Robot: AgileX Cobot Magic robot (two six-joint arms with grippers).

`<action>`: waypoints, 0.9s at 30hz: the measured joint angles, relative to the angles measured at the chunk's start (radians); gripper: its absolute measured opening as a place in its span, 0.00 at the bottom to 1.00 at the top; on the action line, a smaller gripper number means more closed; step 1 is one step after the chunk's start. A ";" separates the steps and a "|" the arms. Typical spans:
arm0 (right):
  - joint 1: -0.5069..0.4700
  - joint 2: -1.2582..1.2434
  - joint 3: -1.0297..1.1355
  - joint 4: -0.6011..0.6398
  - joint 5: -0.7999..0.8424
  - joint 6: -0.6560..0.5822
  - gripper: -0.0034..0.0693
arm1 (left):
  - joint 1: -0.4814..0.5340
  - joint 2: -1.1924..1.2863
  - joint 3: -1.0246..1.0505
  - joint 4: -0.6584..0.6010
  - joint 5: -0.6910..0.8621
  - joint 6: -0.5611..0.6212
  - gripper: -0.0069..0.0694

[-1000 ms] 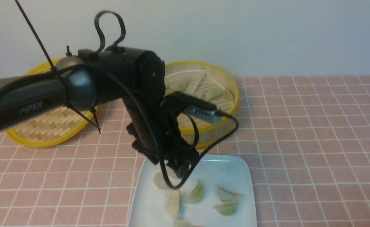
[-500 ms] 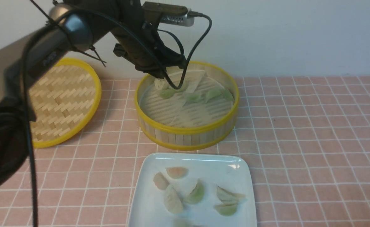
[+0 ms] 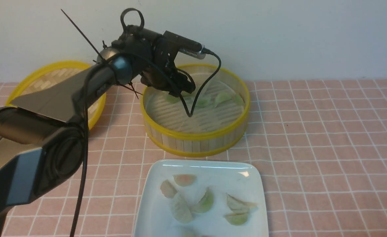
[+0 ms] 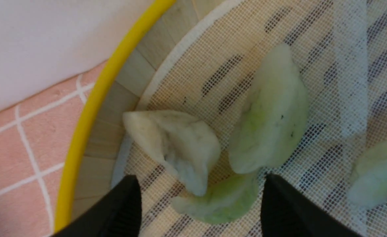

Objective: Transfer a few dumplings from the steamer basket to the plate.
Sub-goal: Use the left arm to grab a dumpling from the steamer

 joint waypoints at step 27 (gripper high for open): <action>0.000 0.000 0.000 0.000 0.000 0.000 0.03 | -0.001 0.021 -0.036 -0.073 0.107 0.000 0.24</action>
